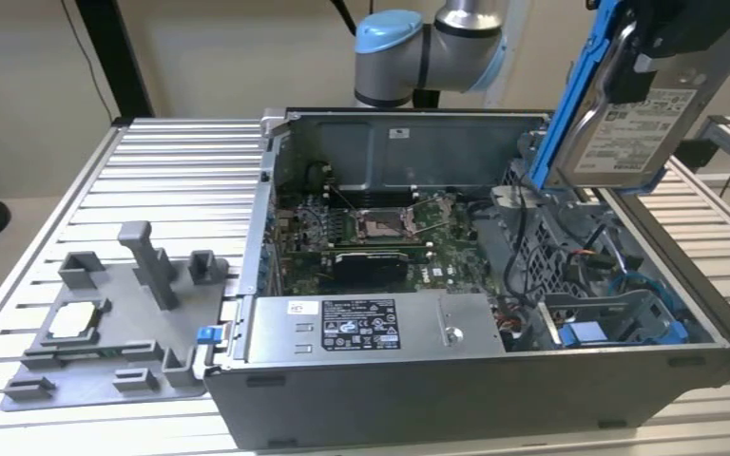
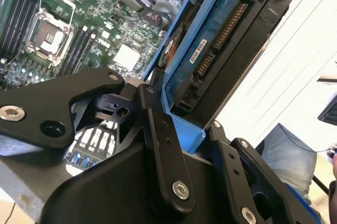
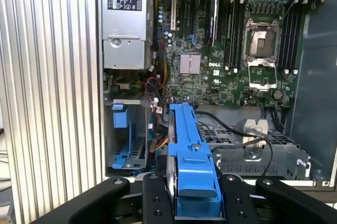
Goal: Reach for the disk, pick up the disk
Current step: 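Pick up the disk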
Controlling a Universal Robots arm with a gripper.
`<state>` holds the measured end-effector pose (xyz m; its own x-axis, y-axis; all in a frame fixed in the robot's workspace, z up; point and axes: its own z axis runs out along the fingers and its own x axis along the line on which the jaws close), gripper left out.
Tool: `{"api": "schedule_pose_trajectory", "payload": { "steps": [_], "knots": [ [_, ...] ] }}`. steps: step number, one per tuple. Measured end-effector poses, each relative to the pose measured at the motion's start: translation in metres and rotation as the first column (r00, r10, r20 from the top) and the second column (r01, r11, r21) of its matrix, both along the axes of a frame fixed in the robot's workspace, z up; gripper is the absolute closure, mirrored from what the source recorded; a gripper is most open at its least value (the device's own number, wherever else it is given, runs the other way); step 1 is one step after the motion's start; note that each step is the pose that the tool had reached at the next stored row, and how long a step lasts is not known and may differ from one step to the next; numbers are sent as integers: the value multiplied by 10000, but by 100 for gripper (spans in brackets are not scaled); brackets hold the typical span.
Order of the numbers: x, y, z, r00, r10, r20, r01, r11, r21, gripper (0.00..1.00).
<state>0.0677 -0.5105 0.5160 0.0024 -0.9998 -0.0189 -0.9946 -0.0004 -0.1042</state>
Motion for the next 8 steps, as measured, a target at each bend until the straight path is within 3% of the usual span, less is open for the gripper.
{"api": "schedule_pose_trajectory", "payload": {
  "steps": [8],
  "knots": [
    [44, -98, 0, 10000, 0, 0, 0, 10000, -1, 100]
  ]
}}
